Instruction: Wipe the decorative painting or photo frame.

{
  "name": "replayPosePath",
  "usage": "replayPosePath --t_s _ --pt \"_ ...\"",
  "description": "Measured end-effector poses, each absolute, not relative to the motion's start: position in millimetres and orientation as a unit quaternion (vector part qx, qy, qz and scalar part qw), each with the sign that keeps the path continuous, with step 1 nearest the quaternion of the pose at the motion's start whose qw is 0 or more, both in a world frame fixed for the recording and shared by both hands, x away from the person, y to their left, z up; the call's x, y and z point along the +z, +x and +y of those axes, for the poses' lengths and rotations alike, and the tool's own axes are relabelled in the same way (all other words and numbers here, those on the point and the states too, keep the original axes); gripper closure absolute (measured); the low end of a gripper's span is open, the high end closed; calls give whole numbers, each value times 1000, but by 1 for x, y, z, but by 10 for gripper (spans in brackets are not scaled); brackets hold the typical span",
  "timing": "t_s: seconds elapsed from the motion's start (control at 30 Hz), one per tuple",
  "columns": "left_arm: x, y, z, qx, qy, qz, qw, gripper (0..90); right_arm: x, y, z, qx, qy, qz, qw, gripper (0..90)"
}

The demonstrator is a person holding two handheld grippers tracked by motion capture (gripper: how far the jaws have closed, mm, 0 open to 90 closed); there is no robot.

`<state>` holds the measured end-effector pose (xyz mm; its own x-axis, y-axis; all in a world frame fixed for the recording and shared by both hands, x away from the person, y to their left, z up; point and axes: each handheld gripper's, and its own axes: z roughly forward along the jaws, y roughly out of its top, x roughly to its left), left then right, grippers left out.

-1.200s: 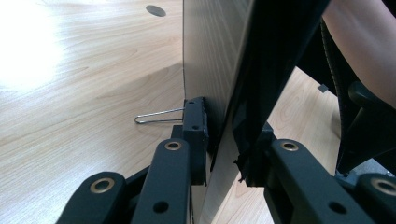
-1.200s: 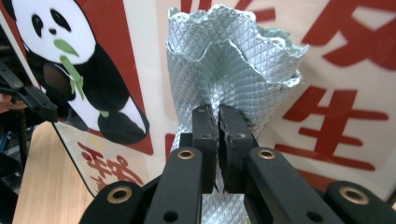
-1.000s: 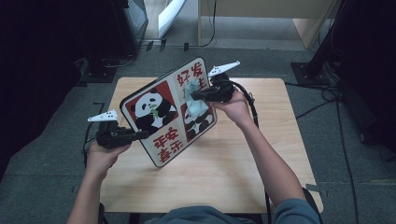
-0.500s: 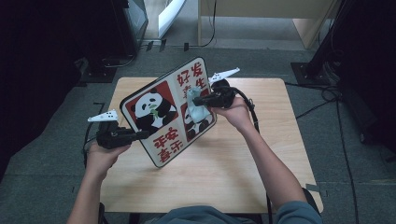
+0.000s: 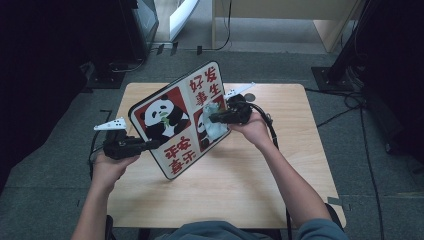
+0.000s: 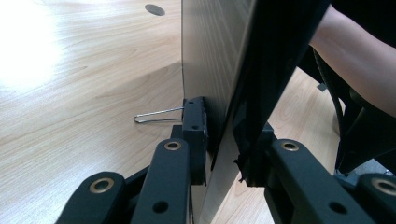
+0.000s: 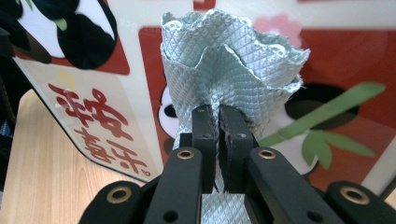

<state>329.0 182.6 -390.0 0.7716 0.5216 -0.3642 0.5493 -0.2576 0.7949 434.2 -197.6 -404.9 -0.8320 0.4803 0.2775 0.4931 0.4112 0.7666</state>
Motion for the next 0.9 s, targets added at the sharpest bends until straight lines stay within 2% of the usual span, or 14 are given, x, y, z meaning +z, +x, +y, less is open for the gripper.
replayPosePath --t_s 0.9 --pt "-389 329 182 -17 798 330 503 755 -453 423 -196 -405 -318 -857 34 868"
